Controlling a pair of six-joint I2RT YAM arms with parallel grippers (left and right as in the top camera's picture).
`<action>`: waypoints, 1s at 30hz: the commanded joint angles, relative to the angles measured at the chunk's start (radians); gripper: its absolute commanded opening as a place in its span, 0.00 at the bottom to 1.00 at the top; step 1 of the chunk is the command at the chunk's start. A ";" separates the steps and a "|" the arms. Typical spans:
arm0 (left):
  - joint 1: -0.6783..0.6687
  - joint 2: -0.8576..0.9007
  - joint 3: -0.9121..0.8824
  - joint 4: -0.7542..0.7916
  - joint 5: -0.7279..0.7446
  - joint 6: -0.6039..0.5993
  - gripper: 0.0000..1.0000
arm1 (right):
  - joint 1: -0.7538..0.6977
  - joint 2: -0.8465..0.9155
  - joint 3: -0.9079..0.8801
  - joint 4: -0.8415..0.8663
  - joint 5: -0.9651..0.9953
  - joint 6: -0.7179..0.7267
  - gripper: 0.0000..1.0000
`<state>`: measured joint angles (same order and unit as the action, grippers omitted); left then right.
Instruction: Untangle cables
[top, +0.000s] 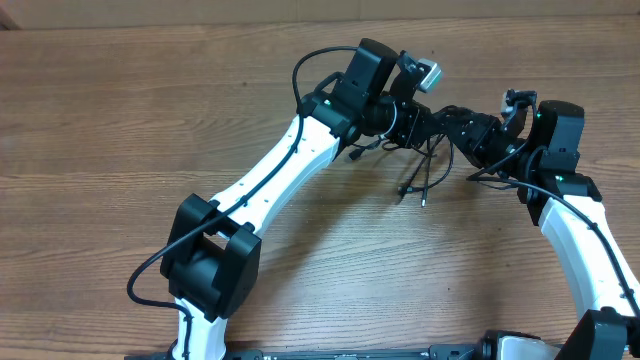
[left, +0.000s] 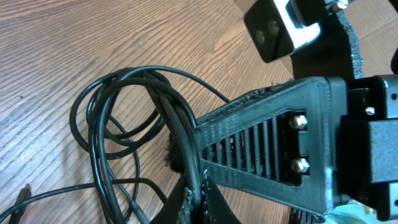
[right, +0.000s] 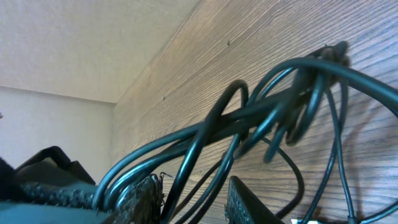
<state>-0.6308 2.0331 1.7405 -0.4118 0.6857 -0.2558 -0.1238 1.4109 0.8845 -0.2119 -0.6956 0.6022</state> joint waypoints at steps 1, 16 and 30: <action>-0.026 0.001 0.002 0.010 0.041 -0.006 0.04 | 0.002 -0.006 0.014 0.002 0.015 0.003 0.32; -0.030 0.001 0.002 0.019 -0.004 -0.002 0.04 | 0.002 0.056 0.014 -0.008 -0.012 0.003 0.04; -0.013 0.001 0.002 -0.168 -0.626 -0.053 0.04 | -0.253 0.055 0.014 -0.006 -0.512 0.003 0.04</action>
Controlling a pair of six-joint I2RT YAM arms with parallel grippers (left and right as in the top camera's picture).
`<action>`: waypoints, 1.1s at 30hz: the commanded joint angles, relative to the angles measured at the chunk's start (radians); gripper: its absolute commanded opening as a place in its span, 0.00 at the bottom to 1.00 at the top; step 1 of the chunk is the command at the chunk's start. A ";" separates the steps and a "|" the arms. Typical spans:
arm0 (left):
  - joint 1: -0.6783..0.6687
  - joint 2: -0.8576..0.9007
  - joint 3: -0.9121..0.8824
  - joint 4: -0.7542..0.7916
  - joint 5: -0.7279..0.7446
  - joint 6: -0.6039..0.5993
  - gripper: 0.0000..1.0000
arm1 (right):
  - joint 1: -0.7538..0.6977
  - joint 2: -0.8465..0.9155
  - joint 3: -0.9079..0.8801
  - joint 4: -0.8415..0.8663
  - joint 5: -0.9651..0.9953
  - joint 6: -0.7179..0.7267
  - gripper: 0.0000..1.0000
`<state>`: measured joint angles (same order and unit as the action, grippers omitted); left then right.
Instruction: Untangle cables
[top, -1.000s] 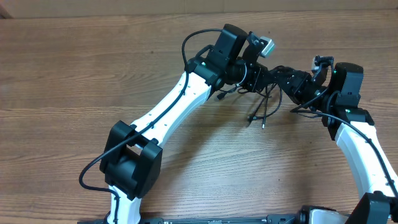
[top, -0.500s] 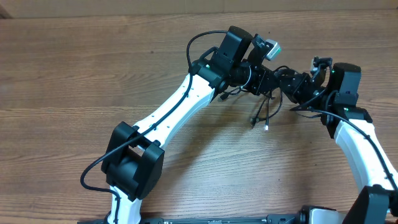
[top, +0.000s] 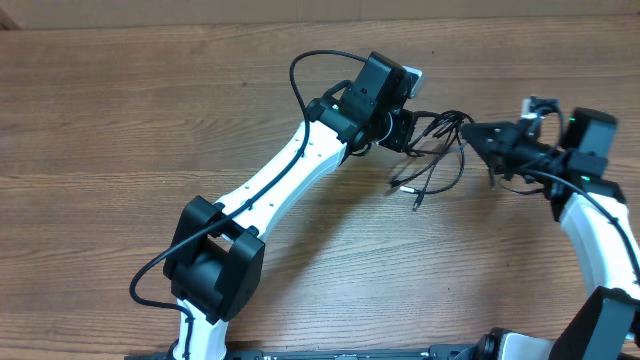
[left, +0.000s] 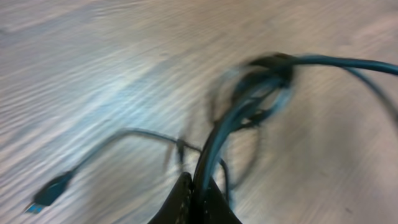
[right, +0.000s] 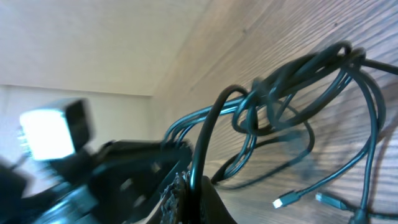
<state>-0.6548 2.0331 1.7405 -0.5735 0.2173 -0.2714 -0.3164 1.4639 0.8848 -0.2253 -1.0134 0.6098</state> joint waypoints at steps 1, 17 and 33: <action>0.013 0.001 0.002 -0.006 -0.157 -0.040 0.04 | -0.077 0.003 0.014 0.008 -0.221 -0.004 0.04; 0.013 0.001 0.002 -0.040 -0.154 -0.035 0.04 | -0.283 0.003 0.014 0.014 -0.314 -0.005 0.04; 0.014 0.001 0.002 -0.051 0.154 0.122 0.04 | -0.285 0.003 0.014 0.005 -0.271 -0.009 0.75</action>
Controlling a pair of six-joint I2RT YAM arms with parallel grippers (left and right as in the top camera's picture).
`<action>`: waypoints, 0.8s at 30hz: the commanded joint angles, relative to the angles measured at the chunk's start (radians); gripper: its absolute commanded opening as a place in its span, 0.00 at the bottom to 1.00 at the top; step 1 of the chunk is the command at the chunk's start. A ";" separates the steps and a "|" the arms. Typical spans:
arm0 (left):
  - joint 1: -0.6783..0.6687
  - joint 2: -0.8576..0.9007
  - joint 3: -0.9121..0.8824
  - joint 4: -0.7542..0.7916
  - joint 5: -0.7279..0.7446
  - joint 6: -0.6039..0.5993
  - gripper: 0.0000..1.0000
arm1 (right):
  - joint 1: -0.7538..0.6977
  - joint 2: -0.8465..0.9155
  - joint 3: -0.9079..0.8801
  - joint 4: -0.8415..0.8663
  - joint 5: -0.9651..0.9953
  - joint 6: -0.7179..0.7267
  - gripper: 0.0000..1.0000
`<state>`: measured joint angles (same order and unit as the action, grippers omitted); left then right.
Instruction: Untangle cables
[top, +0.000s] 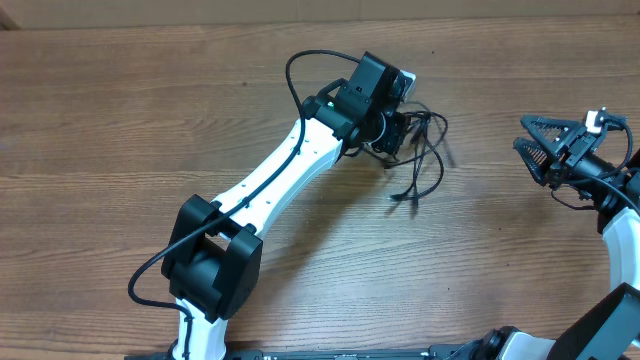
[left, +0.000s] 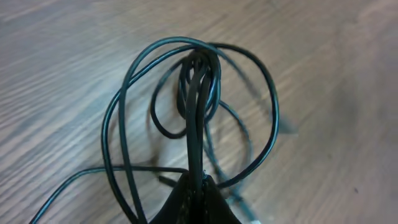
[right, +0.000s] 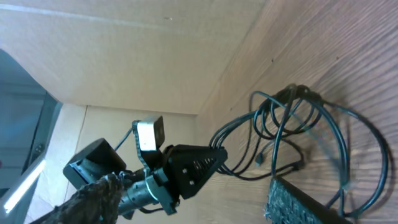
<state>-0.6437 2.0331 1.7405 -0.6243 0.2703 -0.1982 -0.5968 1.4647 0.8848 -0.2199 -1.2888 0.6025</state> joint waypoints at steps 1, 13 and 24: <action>0.003 0.001 0.003 0.000 0.113 0.050 0.04 | -0.005 0.002 0.014 -0.004 0.004 -0.002 0.75; 0.002 -0.060 0.006 0.002 0.176 0.125 0.04 | 0.126 0.002 0.014 -0.040 0.009 -0.032 0.78; 0.002 -0.119 0.006 -0.033 0.211 0.135 0.04 | 0.347 0.002 0.014 -0.039 0.255 -0.036 0.77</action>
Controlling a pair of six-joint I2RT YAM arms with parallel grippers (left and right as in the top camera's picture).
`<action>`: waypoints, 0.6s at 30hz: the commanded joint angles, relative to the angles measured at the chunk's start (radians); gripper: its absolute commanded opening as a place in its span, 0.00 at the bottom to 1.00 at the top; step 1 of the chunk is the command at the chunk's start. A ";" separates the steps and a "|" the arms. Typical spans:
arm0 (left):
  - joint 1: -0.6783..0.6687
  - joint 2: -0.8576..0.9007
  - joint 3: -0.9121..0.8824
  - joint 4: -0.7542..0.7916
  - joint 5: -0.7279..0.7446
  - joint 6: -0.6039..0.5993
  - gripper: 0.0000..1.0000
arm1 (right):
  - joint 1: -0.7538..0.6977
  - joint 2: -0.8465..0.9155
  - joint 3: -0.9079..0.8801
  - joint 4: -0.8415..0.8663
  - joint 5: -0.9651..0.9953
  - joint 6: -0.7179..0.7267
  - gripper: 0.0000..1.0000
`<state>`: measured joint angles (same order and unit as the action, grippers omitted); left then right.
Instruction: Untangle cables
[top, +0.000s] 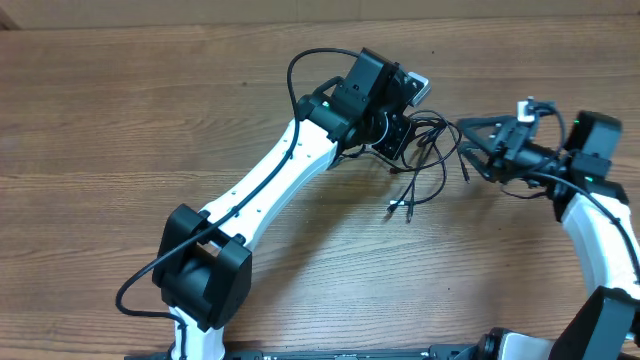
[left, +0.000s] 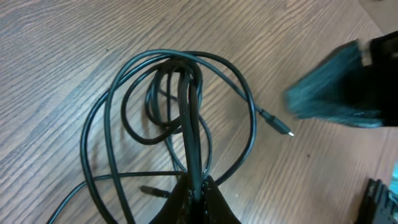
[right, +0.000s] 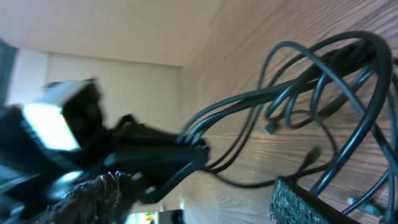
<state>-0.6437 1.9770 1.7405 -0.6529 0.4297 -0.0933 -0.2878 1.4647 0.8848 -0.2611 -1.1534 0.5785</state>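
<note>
A tangle of thin black cables (top: 432, 150) hangs in loops from my left gripper (top: 402, 132), with loose plug ends (top: 397, 207) trailing on the wooden table. In the left wrist view my left gripper (left: 198, 194) is shut on several strands of the bundle (left: 168, 106), and one plug tip (left: 288, 132) points right. My right gripper (top: 472, 148) stands open just right of the loops, touching nothing that I can see. From the right wrist view the cables (right: 323, 81) cross ahead of the open right gripper (right: 193, 186); one strand runs by its right finger (right: 311, 202).
Bare wooden table (top: 120, 130) surrounds the cables. The left arm (top: 270, 190) slants across the middle from the front edge. The right arm (top: 590, 210) comes in along the right side. A pale wall rises behind the table's far edge.
My right gripper, open and far off to the right before, now sits at the right edge of the loops, still open. The left gripper keeps its hold on the bundle.
First both grippers were close together at the tangle, with strands between the right jaws. Then they were apart, each shut on strands, the cables stretched between them. Then the right gripper was open and empty, the bundle hanging from the left. Now the right is back beside it.
</note>
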 joint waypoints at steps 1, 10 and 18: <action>0.003 -0.069 0.006 -0.005 0.065 0.031 0.04 | 0.049 0.002 0.014 0.000 0.145 -0.012 0.77; 0.004 -0.159 0.006 -0.007 0.091 0.031 0.04 | 0.092 0.002 0.014 -0.102 0.363 -0.061 0.76; 0.023 -0.254 0.006 -0.015 0.092 0.031 0.04 | 0.092 0.002 0.014 -0.115 0.412 -0.061 0.76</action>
<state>-0.6327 1.7920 1.7405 -0.6674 0.4946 -0.0929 -0.1963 1.4647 0.8848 -0.3828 -0.7910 0.5335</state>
